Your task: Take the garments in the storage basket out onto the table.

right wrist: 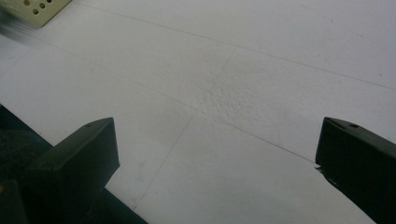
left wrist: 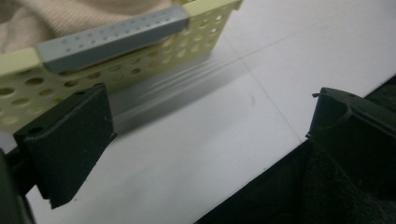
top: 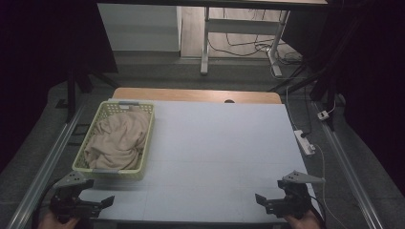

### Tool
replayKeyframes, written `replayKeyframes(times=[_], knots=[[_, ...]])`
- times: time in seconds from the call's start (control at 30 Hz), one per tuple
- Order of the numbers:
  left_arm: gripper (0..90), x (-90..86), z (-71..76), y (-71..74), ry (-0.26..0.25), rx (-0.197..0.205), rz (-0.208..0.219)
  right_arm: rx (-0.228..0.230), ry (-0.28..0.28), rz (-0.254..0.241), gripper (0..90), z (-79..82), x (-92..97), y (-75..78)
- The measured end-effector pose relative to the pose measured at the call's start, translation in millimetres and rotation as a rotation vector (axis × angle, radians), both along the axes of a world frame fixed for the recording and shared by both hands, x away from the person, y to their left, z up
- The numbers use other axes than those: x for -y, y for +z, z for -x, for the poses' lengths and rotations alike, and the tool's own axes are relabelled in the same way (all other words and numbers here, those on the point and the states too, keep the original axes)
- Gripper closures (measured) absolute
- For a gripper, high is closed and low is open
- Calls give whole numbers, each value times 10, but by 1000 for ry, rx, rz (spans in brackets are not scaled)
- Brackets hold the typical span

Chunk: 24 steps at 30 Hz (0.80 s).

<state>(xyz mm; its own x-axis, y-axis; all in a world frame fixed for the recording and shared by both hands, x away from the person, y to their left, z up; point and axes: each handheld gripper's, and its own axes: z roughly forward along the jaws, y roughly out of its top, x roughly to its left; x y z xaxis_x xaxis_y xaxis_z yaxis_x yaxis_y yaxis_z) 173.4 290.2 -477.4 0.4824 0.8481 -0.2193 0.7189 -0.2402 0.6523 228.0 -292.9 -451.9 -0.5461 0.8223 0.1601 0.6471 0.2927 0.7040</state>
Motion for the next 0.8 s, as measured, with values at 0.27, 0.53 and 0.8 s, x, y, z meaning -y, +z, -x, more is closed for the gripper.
replayKeyframes(times=[0.27,0.53,0.8], knots=[[5,-18,-7,1,21,-8,9,-9,10,-1,0,-8,-4,-6],[0,-4,4,40,40,15,2,-18,13,3,0,-16,-6,-11],[0,-30,-7,83,19,34,37,-27,13,-1,0,-24,-6,-15]])
